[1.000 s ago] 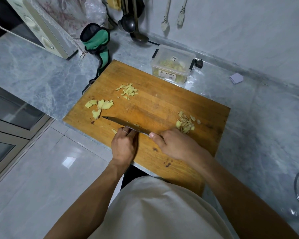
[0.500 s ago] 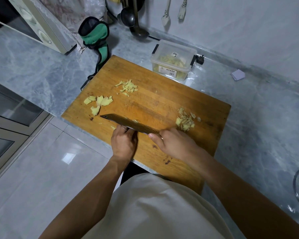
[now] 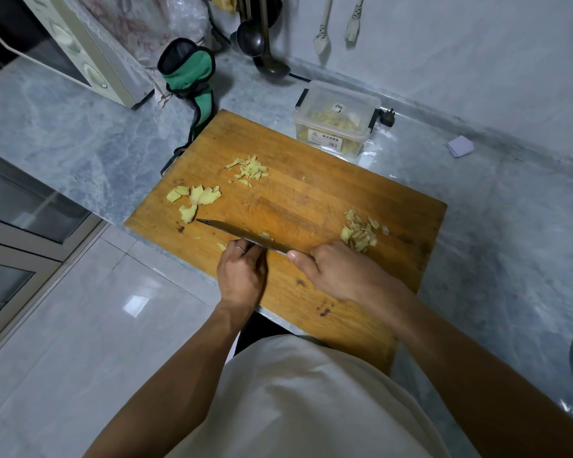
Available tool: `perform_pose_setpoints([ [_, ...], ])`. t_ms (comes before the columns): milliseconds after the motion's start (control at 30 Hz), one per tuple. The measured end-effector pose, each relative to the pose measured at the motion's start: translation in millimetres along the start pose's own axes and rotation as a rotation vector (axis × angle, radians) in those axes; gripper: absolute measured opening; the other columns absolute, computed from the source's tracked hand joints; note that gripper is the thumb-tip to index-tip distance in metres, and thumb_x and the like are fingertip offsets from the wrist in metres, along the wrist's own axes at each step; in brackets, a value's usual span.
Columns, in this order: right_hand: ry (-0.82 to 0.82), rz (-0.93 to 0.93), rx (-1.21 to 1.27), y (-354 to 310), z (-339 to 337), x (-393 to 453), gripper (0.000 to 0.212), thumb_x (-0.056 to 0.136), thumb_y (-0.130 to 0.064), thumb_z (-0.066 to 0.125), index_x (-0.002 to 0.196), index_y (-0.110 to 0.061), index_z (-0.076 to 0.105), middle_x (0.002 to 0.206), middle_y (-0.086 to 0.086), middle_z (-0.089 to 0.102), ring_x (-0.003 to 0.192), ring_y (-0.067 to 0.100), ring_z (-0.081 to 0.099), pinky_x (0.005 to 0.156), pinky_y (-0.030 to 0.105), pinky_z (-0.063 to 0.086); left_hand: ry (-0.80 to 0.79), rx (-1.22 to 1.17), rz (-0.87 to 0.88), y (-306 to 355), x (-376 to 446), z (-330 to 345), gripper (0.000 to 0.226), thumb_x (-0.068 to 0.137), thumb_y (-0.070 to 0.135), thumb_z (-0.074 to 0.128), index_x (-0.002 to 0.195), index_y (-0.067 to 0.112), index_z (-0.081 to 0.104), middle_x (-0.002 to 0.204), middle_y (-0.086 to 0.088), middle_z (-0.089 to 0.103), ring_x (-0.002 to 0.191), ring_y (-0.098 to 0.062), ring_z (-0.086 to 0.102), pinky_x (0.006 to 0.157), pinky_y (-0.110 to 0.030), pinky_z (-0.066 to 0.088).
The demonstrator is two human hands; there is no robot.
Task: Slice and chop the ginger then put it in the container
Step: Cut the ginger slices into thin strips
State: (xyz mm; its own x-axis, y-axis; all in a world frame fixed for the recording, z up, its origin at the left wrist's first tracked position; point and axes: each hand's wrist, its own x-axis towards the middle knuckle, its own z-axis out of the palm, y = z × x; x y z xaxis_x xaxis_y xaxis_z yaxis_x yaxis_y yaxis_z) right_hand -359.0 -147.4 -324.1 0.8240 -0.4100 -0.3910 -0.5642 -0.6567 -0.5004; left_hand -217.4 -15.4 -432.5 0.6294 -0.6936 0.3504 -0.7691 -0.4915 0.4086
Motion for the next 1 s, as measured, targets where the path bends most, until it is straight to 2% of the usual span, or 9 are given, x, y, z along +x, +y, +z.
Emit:
perform_pose_setpoints([
  [100,0.002,-0.004,0.007,0,0,0,0.068,0.102,-0.064,0.027,0.072,-0.014,0.062,0.072,0.004,0.064,0.068,0.023,0.064,0.070,0.042,0.058,0.003,-0.016,-0.002,-1,0,1,0.027,0.077,-0.002,0.071,0.098,0.013,0.077,0.097,-0.006,0.070,0.081,-0.028,0.055,0.061,-0.033,0.050],
  [200,0.001,-0.010,-0.019,2,1,2,0.070,0.101,-0.064,0.026,0.078,-0.011,0.065,0.073,0.006,0.064,0.070,0.024,0.064,0.069,0.042,0.057,0.020,-0.033,0.004,0,2,1,0.029,0.073,-0.005,0.071,0.096,0.012,0.077,0.094,-0.006,0.071,0.079,-0.029,0.058,0.061,-0.033,0.051],
  [333,-0.017,-0.037,-0.003,3,0,7,0.069,0.103,-0.060,0.029,0.085,-0.008,0.070,0.065,-0.008,0.056,0.073,0.022,0.064,0.069,0.035,0.054,0.014,-0.031,-0.007,0,2,1,0.031,0.071,-0.006,0.072,0.096,0.012,0.077,0.094,-0.006,0.071,0.079,-0.030,0.060,0.061,-0.033,0.052],
  [467,0.006,-0.045,-0.011,3,6,2,0.055,0.103,-0.060,0.030,0.074,-0.021,0.055,0.063,-0.011,0.048,0.066,0.020,0.055,0.062,0.031,0.044,0.029,-0.039,-0.007,4,2,-2,0.026,0.072,-0.006,0.070,0.091,0.011,0.077,0.088,-0.008,0.070,0.079,-0.032,0.062,0.059,-0.033,0.051],
  [600,0.003,-0.024,-0.005,0,5,-2,0.056,0.102,-0.062,0.028,0.071,-0.024,0.053,0.065,-0.009,0.049,0.067,0.023,0.057,0.065,0.034,0.049,0.026,-0.046,-0.043,5,1,-4,0.029,0.069,-0.007,0.074,0.091,0.012,0.077,0.084,-0.008,0.070,0.076,-0.032,0.063,0.057,-0.031,0.050],
  [700,0.005,-0.037,-0.002,0,1,-4,0.057,0.102,-0.061,0.030,0.063,-0.025,0.049,0.063,-0.009,0.050,0.063,0.019,0.054,0.064,0.033,0.047,0.024,-0.042,-0.050,5,0,-4,0.027,0.072,-0.005,0.073,0.092,0.012,0.077,0.083,-0.008,0.069,0.075,-0.031,0.062,0.057,-0.031,0.049],
  [867,0.028,-0.061,0.002,6,3,-1,0.072,0.100,-0.067,0.026,0.079,-0.012,0.067,0.076,0.003,0.067,0.071,0.024,0.065,0.070,0.040,0.058,0.031,-0.028,-0.049,5,-1,-1,0.025,0.074,-0.006,0.073,0.092,0.011,0.077,0.086,-0.010,0.067,0.077,-0.031,0.060,0.059,-0.031,0.048],
  [933,0.022,-0.065,0.009,7,3,3,0.073,0.100,-0.067,0.026,0.083,-0.011,0.070,0.077,0.003,0.068,0.072,0.024,0.066,0.072,0.041,0.058,0.035,-0.027,-0.043,4,0,-1,0.025,0.074,-0.007,0.073,0.093,0.010,0.077,0.089,-0.009,0.068,0.077,-0.030,0.057,0.059,-0.030,0.047],
  [1000,0.011,-0.068,0.017,7,3,4,0.071,0.100,-0.066,0.026,0.078,-0.013,0.068,0.071,0.000,0.065,0.069,0.023,0.065,0.070,0.040,0.058,0.042,-0.027,-0.038,3,0,0,0.026,0.074,-0.007,0.073,0.093,0.011,0.077,0.091,-0.008,0.069,0.077,-0.028,0.054,0.059,-0.029,0.045],
])
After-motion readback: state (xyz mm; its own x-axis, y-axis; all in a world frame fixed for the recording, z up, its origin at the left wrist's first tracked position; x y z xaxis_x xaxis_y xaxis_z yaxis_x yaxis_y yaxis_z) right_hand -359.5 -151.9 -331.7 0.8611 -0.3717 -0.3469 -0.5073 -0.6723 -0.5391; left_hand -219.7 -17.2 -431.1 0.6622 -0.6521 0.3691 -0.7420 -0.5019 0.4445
